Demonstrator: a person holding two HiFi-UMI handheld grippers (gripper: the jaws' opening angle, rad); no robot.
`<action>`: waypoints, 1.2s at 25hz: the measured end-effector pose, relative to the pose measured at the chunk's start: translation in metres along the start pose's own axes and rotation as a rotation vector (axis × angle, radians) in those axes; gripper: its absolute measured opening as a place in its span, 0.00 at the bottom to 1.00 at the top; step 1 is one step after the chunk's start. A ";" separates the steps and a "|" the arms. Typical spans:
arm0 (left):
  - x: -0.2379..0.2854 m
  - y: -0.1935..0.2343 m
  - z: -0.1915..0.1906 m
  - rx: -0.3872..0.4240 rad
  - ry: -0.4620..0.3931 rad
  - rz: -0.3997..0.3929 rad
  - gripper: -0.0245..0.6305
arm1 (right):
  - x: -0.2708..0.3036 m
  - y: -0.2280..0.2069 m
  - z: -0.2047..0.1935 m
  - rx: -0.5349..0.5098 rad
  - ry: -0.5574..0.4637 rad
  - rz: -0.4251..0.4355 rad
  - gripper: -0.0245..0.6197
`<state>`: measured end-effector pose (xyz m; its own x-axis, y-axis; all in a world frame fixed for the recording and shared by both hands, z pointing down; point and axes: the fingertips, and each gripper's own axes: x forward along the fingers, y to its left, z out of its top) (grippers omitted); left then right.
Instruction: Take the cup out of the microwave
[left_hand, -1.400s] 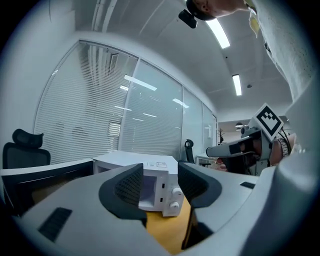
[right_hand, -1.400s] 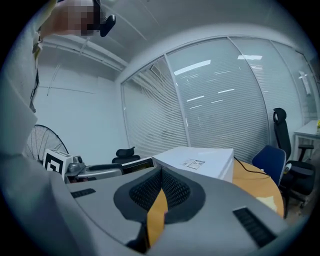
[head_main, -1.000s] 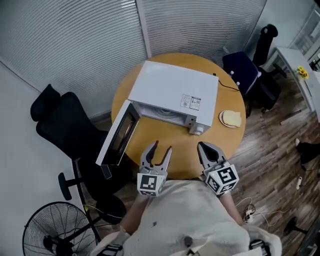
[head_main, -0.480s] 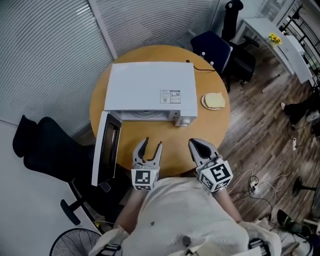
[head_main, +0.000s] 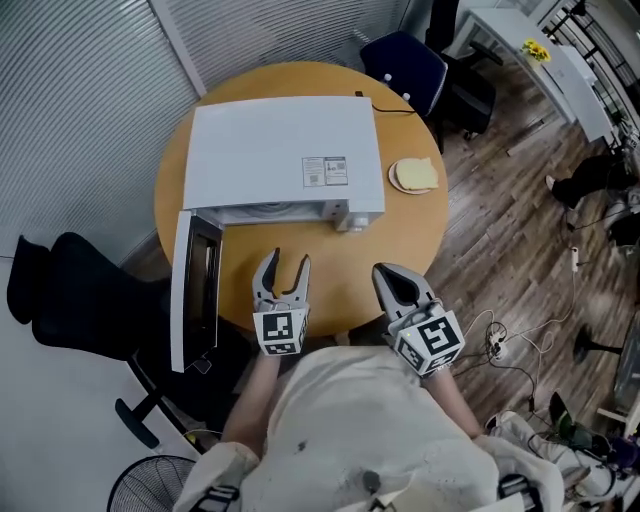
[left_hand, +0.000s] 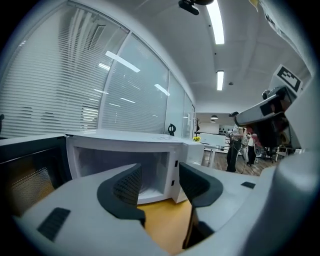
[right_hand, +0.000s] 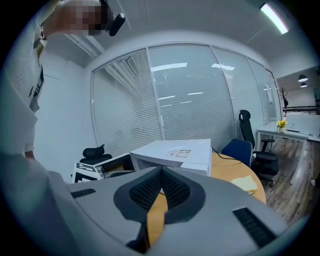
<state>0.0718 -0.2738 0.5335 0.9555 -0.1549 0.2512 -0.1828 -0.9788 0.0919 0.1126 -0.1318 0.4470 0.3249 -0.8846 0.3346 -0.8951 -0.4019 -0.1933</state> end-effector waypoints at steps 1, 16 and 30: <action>0.004 0.004 -0.004 -0.004 0.004 0.008 0.42 | 0.001 0.001 -0.001 -0.003 0.006 0.003 0.05; 0.067 0.054 -0.071 -0.040 0.117 0.103 0.45 | 0.022 0.006 -0.034 0.032 0.079 0.014 0.05; 0.132 0.099 -0.112 -0.038 0.179 0.207 0.53 | 0.029 0.000 -0.054 0.061 0.122 -0.013 0.05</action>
<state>0.1541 -0.3761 0.6837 0.8410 -0.3219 0.4348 -0.3821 -0.9224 0.0561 0.1055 -0.1445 0.5060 0.2933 -0.8453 0.4465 -0.8697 -0.4299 -0.2426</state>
